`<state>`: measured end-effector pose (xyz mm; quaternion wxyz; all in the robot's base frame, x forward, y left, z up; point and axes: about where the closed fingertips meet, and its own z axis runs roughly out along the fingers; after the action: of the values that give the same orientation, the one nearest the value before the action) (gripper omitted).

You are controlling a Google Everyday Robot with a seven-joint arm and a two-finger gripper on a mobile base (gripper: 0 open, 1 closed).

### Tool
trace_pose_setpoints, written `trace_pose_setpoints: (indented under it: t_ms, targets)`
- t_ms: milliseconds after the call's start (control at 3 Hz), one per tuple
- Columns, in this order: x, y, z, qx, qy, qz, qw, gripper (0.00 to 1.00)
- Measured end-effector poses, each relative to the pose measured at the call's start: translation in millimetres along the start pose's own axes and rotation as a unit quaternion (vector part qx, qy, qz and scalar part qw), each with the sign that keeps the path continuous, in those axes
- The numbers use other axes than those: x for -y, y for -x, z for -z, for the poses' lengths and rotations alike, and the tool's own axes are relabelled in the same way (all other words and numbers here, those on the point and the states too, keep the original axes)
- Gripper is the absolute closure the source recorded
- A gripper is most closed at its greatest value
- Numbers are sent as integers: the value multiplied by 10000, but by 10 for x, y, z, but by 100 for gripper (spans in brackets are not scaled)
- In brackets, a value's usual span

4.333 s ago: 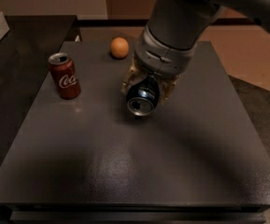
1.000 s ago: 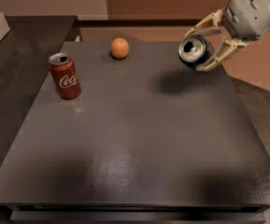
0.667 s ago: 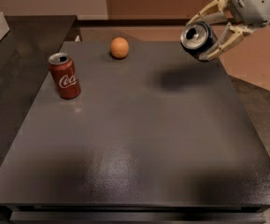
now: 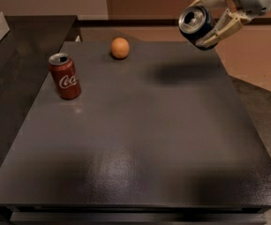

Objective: Place pepsi can upright

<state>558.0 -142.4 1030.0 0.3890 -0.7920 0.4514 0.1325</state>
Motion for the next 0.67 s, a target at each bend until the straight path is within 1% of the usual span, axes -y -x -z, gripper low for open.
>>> trace_pose_setpoints:
  t_ms: [333,667]
  targets:
    - [60,15,-45,-98,-117,-200,9997,100]
    - [33,135,-89,-86,-456,-618,9970,100]
